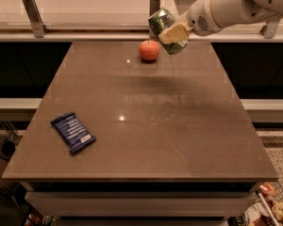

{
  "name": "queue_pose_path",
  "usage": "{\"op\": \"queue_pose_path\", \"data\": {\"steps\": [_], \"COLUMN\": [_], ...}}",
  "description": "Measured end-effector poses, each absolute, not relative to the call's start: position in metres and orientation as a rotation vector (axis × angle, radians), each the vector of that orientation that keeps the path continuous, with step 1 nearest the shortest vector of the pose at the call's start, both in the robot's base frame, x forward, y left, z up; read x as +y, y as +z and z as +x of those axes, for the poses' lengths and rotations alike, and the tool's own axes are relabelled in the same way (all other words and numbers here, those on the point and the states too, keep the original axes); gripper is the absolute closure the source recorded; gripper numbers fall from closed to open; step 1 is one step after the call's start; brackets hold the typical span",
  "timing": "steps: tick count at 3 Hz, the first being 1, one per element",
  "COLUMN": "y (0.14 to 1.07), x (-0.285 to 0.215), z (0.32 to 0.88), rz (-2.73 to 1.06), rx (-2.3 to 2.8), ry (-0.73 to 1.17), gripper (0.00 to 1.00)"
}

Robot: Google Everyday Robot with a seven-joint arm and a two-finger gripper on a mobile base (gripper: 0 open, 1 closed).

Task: Place green can upright

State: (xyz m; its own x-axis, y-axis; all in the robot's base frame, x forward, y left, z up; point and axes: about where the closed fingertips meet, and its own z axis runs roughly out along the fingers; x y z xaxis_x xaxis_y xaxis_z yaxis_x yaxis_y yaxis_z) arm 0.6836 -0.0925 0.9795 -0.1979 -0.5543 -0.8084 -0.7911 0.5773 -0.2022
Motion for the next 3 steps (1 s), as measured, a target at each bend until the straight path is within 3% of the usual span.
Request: {"op": "queue_pose_path", "data": {"steps": [3], "y": [0.939], "x": [-0.083], "z": [0.675], "rz": [-1.127], "rx": [1.755], "ry": [0.488], "gripper": [1.0]}}
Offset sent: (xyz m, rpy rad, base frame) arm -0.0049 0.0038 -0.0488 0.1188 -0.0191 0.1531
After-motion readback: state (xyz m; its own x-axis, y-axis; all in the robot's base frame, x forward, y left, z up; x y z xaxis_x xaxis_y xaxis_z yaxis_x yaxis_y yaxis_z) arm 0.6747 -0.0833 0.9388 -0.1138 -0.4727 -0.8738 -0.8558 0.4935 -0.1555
